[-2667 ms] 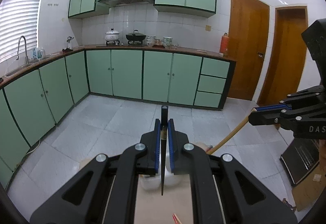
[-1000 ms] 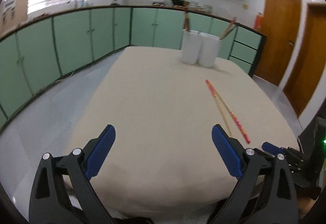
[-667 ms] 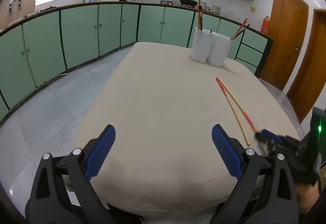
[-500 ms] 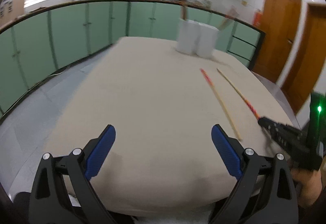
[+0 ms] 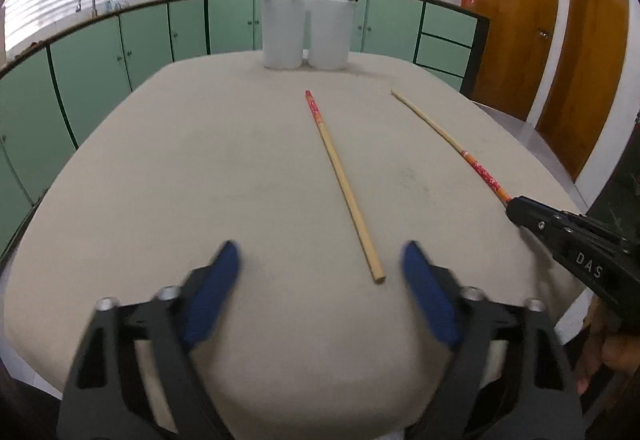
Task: Organize utensils
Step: 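Grasp a red-tipped wooden chopstick with left tool while right tool grasps the red-striped chopstick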
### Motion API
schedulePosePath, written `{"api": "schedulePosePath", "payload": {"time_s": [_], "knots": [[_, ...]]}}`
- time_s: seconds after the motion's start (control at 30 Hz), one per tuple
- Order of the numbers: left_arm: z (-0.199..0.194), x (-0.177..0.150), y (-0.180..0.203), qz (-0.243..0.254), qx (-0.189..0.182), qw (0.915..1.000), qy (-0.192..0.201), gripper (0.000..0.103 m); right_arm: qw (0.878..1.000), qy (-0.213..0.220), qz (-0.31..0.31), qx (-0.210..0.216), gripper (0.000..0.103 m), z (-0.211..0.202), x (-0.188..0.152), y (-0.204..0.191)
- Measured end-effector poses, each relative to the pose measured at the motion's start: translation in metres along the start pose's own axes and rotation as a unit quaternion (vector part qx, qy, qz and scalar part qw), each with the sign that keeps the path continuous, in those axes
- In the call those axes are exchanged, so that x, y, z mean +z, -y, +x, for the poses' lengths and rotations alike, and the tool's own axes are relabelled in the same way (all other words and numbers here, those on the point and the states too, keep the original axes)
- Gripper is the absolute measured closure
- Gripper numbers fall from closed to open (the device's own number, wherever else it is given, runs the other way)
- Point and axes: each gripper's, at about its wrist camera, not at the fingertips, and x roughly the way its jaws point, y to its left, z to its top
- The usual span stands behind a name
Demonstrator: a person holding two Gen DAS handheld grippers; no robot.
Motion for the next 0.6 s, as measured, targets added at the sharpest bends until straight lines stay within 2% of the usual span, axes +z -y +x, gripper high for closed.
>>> {"api": "schedulePosePath", "payload": {"time_s": [0.07, 0.1, 0.13, 0.27, 0.43, 0.57, 0.6], "knots": [[0.000, 0.000, 0.000, 0.004, -0.005, 0.9999, 0.008, 0.077, 1.000, 0.000, -0.001, 0.002, 0.097, 0.001, 0.001, 0.001], [0.000, 0.001, -0.002, 0.004, -0.008, 0.9999, 0.010, 0.084, 1.000, 0.000, -0.001, 0.004, 0.097, 0.001, 0.001, 0.002], [0.000, 0.001, -0.005, -0.002, -0.011, 0.9999, 0.011, 0.098, 1.000, 0.000, -0.001, 0.004, 0.097, 0.000, 0.000, 0.002], [-0.004, 0.001, -0.017, -0.028, -0.020, 0.9993, 0.015, 0.099, 1.000, -0.001, -0.006, 0.005, 0.097, -0.001, 0.000, 0.001], [-0.021, 0.001, -0.035, -0.056, -0.005, 0.9983, 0.018, 0.099, 0.999, -0.005, -0.048, 0.019, 0.097, -0.003, -0.003, -0.022], [-0.018, -0.010, -0.045, -0.054, 0.005, 0.9985, 0.004, 0.096, 0.998, -0.002, -0.063, 0.015, 0.096, -0.002, -0.008, -0.032], [-0.019, -0.013, -0.044, -0.046, 0.007, 0.9988, 0.013, 0.095, 0.998, -0.003, -0.058, 0.019, 0.094, -0.003, -0.008, -0.031]]}}
